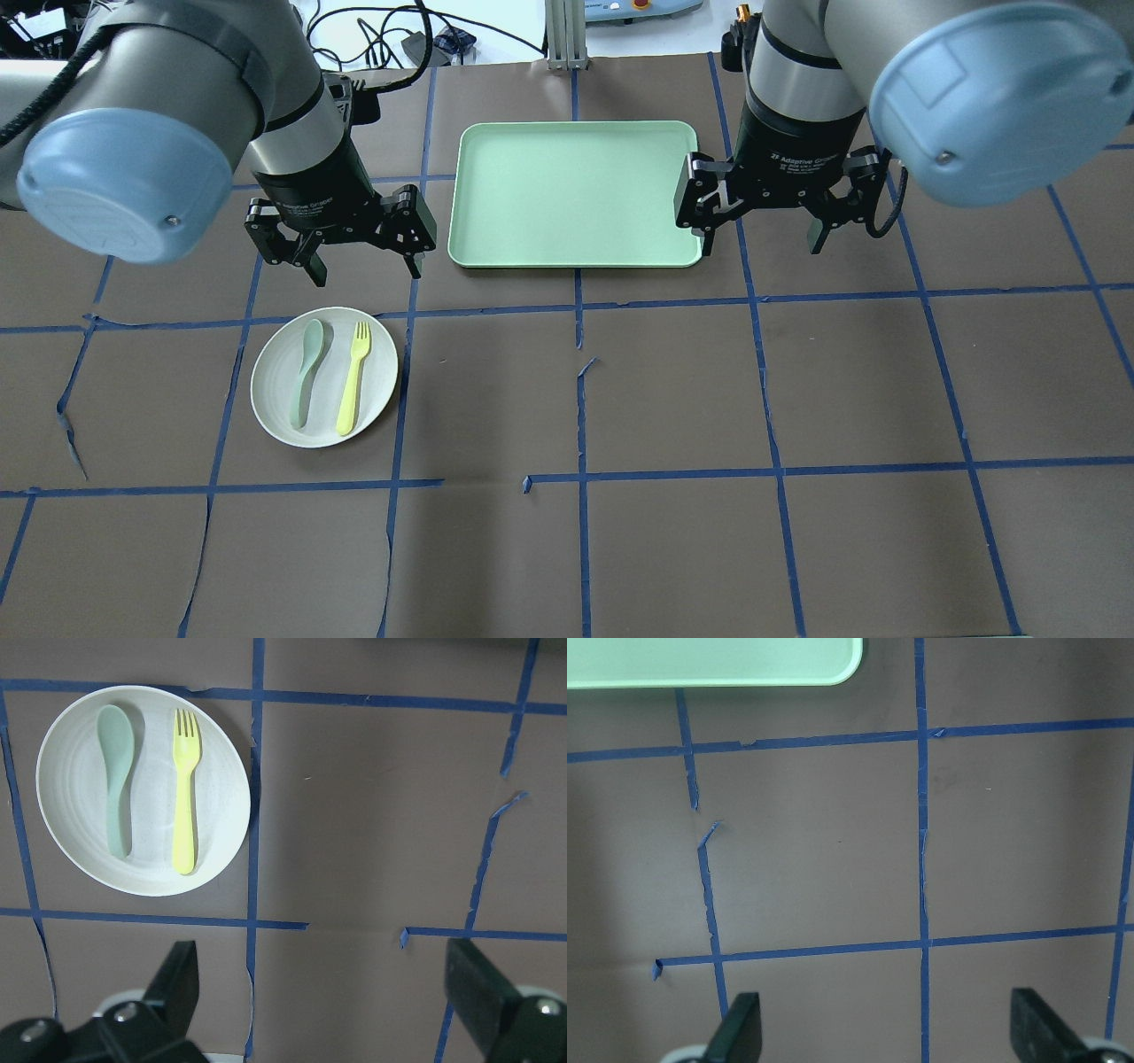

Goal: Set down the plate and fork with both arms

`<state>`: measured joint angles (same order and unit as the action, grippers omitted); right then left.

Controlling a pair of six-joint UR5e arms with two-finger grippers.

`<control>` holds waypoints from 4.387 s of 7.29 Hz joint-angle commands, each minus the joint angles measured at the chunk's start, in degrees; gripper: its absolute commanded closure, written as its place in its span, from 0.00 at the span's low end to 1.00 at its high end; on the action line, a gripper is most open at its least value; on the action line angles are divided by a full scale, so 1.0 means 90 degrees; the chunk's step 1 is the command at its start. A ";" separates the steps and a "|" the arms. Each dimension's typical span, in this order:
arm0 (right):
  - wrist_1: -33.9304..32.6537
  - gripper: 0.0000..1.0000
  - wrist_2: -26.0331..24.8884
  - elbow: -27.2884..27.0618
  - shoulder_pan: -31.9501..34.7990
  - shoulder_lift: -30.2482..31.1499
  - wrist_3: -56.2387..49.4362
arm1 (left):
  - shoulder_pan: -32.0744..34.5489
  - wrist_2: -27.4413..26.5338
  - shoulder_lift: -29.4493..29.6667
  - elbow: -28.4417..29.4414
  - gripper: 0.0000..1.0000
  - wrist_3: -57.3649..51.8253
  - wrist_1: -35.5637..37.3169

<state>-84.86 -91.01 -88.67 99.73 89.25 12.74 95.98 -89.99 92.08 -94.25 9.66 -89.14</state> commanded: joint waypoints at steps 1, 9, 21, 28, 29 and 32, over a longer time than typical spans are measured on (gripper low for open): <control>0.0005 0.00 -0.0044 -0.0040 0.0022 -0.0014 0.0000 | 0.0010 0.0028 -0.0007 -0.0016 0.00 0.0011 0.0050; -0.0005 0.00 0.0024 -0.0070 0.0071 -0.0171 0.0000 | -0.0030 0.0018 0.0051 -0.0143 0.00 0.0069 0.0051; -0.0073 0.00 0.0024 -0.0109 0.0081 -0.0423 0.0117 | -0.1645 -0.0011 0.0071 -0.0950 0.00 -0.1399 0.0661; -0.0054 0.00 0.0053 -0.0304 0.0091 -0.0434 0.0117 | -0.3565 0.0507 0.1124 -0.2643 0.17 -0.3602 0.2853; -0.0073 0.00 0.0044 -0.0353 0.0091 -0.0434 0.0117 | -0.3574 0.0458 0.1310 -0.2662 0.17 -0.3709 0.3027; -0.0083 0.00 -0.0015 -0.0373 0.0091 -0.0434 0.0117 | -0.3584 0.0429 0.1555 -0.2663 0.17 -0.3807 0.3049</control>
<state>-85.58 -91.32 -91.90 100.55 85.34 13.80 63.76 -85.99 105.54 -118.19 -24.06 -61.79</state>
